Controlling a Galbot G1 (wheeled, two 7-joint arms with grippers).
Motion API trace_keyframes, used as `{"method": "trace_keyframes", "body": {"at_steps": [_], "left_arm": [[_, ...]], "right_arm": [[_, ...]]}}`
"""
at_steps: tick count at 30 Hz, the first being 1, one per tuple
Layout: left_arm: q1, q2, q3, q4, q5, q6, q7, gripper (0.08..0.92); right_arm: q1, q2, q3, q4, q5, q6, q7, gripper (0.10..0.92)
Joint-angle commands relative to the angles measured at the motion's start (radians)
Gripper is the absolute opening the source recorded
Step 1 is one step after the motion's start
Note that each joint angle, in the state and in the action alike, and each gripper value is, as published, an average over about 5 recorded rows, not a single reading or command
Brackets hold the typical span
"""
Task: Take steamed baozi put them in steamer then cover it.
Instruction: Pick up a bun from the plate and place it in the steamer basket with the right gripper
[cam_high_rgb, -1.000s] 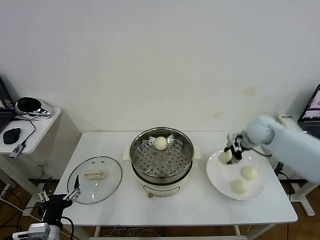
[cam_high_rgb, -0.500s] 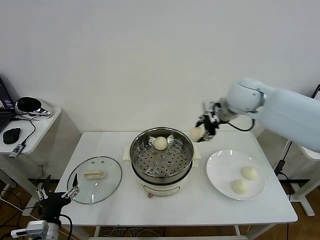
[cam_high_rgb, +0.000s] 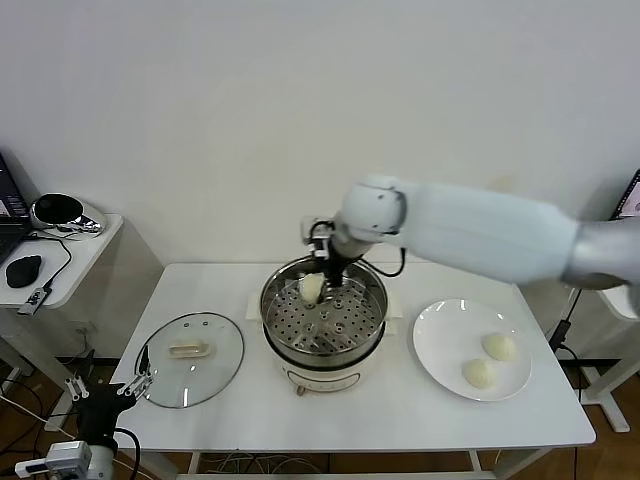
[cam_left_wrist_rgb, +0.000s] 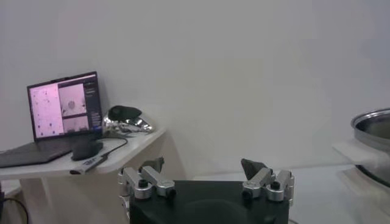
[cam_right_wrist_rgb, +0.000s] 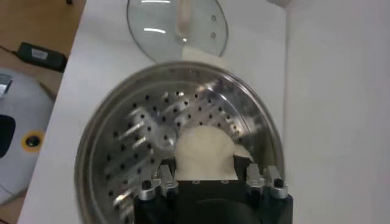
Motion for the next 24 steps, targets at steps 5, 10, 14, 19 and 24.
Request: {"method": "trace_keyframes", "body": {"at_steps": [5,10,14,19,24], "left_arm": [[-0.002,0.0,-0.002,0.01,0.0,-0.005,0.0,0.823],[-0.001,0.002,0.0,0.016,0.0,-0.008,0.0,0.823],[-0.001,0.005,0.001,0.016,0.0,-0.008,0.001,0.823],[-0.002,0.005,0.003,0.015,0.001,-0.009,0.001,0.823],[-0.001,0.004,0.003,0.012,0.001,-0.009,0.001,0.823]], "right_arm": [[-0.122,0.178,-0.009,-0.177,-0.016,-0.04,0.033,0.594],[-0.139,0.193,-0.004,-0.218,-0.04,-0.039,0.033,0.594],[-0.145,0.202,0.008,-0.245,-0.046,-0.04,0.035,0.594],[-0.141,0.204,0.013,-0.265,-0.048,-0.04,0.032,0.594],[-0.145,0.202,0.022,-0.281,-0.046,-0.04,0.027,0.606]]}}
